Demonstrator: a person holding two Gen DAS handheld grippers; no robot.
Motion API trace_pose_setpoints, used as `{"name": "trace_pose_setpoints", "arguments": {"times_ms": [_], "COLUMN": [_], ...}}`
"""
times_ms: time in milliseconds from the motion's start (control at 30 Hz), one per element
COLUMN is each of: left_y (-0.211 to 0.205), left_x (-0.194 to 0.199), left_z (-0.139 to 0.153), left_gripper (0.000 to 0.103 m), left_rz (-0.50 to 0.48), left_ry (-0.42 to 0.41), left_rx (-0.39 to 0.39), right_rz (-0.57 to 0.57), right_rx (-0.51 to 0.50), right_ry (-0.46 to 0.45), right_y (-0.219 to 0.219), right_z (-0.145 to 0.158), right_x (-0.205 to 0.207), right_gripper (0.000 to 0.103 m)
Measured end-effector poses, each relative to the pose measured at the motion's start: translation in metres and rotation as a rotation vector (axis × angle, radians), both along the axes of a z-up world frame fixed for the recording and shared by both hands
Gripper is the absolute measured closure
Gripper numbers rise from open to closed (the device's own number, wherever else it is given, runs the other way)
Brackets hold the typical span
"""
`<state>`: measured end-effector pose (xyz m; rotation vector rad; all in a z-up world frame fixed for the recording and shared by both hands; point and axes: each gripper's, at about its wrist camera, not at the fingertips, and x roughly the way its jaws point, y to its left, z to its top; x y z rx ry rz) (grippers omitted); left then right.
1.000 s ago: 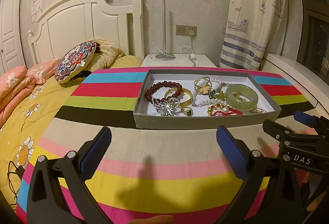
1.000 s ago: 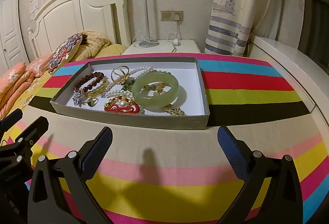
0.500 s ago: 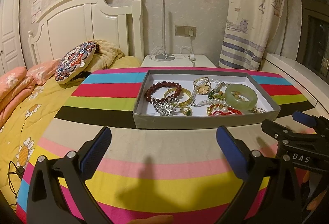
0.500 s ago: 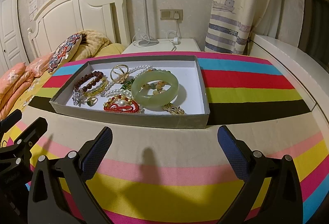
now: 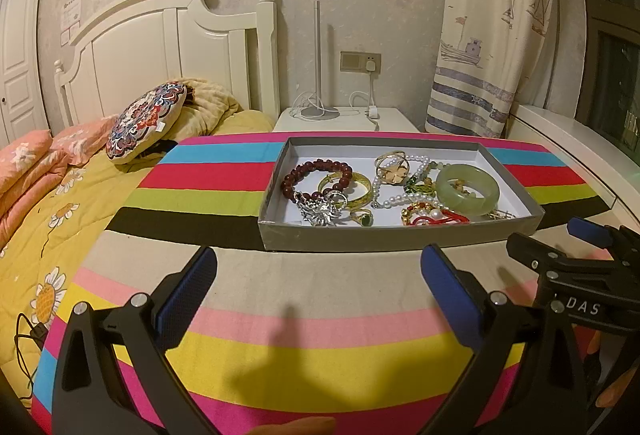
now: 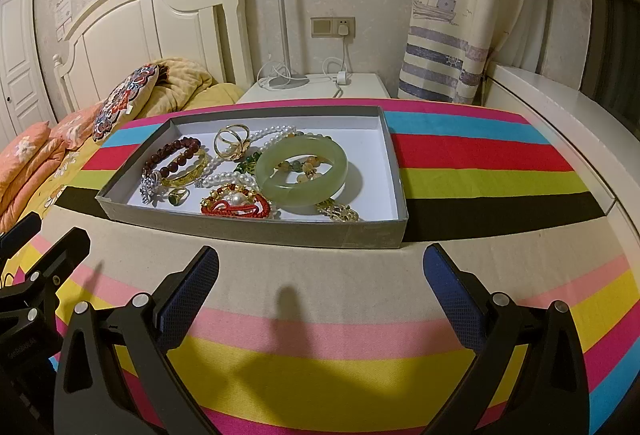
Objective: Organize jewelry
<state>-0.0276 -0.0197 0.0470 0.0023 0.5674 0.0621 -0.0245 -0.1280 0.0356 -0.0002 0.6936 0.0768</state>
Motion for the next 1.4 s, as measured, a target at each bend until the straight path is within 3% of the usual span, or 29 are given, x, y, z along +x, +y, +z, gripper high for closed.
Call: {"name": "trace_pose_setpoints", "arguments": {"times_ms": [1133,1300,1400], "left_y": [-0.003,-0.010,-0.013], "left_x": [-0.004,-0.001,0.000], "left_z": [0.002,-0.005,-0.021], "left_gripper": [0.002,0.002,0.002], "left_rz": [0.037,-0.027,-0.073], "left_ry": [-0.006,0.093,0.250], "left_rx": [0.048,0.067,0.059], "right_rz": [0.006,0.024,0.056], "right_rx": [0.008,0.012,-0.061], "right_ry": [0.002,0.032,0.128], "right_y": [0.003,0.004,0.014], "right_z": [-0.002,-0.002,-0.009], "right_x": [-0.002,-0.004,-0.016], "right_gripper": [0.005,0.005,0.005]}}
